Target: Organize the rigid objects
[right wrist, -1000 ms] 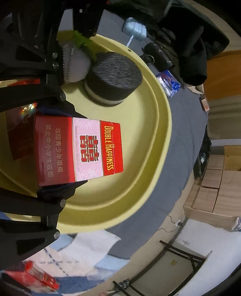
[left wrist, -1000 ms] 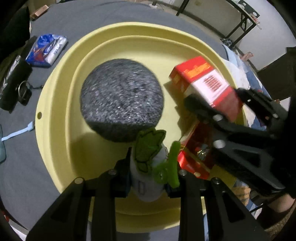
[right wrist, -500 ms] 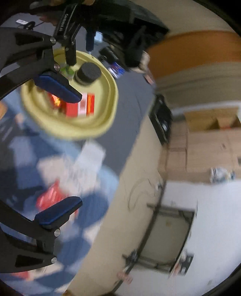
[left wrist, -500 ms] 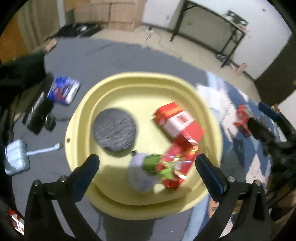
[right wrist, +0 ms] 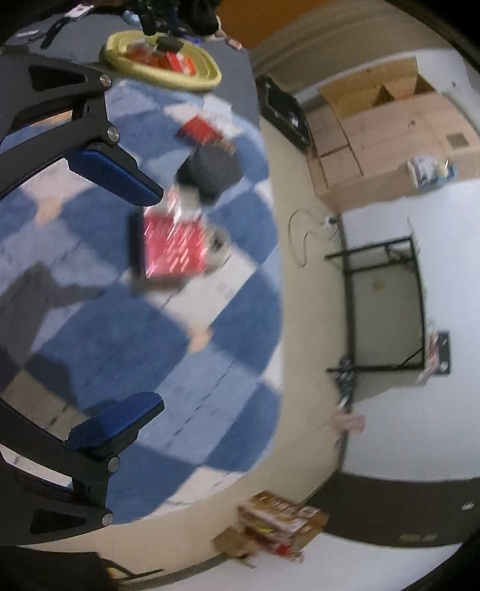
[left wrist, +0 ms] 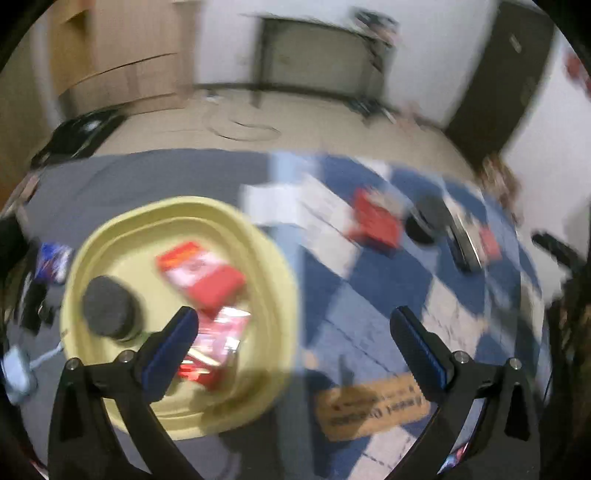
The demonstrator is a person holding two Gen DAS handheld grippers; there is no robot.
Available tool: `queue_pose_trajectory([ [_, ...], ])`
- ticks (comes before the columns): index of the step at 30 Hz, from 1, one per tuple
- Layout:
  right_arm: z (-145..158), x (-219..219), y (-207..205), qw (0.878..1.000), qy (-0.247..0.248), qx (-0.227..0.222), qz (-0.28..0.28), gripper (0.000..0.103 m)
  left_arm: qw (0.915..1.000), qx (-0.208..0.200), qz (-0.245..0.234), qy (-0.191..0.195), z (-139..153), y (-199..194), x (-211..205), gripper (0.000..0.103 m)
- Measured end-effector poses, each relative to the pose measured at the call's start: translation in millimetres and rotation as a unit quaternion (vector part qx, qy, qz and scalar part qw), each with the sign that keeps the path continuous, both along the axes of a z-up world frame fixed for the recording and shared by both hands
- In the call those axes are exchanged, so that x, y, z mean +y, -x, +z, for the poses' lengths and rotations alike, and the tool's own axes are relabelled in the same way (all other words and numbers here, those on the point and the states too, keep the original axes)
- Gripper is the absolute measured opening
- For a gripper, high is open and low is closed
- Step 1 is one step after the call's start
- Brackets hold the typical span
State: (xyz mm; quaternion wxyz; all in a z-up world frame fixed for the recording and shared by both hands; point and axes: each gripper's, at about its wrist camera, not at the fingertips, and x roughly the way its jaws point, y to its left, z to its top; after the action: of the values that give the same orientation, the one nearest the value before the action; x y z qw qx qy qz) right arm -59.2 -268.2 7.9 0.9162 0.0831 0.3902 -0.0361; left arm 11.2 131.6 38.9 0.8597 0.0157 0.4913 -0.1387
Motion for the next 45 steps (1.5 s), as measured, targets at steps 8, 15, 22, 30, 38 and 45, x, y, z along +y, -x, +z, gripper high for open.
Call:
queue_pose_trajectory([
  [8,-22,-4,-14,0.998,-0.065,0.005,-0.024,0.103,0.9931,0.028,-0.094,-0.064,-40,-55,-109,0.103],
  [15,-54,32,-52,0.998,-0.066,0.006,0.021,0.103,0.9969,0.040,-0.056,-0.038,-77,-111,-129,0.103],
  [22,-66,39,-77,0.999,-0.024,0.017,0.037,0.103,0.9961,0.047,-0.060,-0.045,-97,-132,-139,0.103],
  [30,-80,53,-89,0.998,0.039,0.029,0.048,0.099,0.9965,0.038,-0.052,-0.053,-109,-143,-150,0.103],
  [38,-85,57,-83,0.996,0.073,-0.003,0.042,0.090,0.9982,0.020,-0.022,-0.051,-97,-140,-149,0.067],
  [45,-62,38,-63,0.998,0.043,-0.031,0.019,0.090,0.9997,0.002,-0.004,-0.022,-53,-107,-113,0.067],
])
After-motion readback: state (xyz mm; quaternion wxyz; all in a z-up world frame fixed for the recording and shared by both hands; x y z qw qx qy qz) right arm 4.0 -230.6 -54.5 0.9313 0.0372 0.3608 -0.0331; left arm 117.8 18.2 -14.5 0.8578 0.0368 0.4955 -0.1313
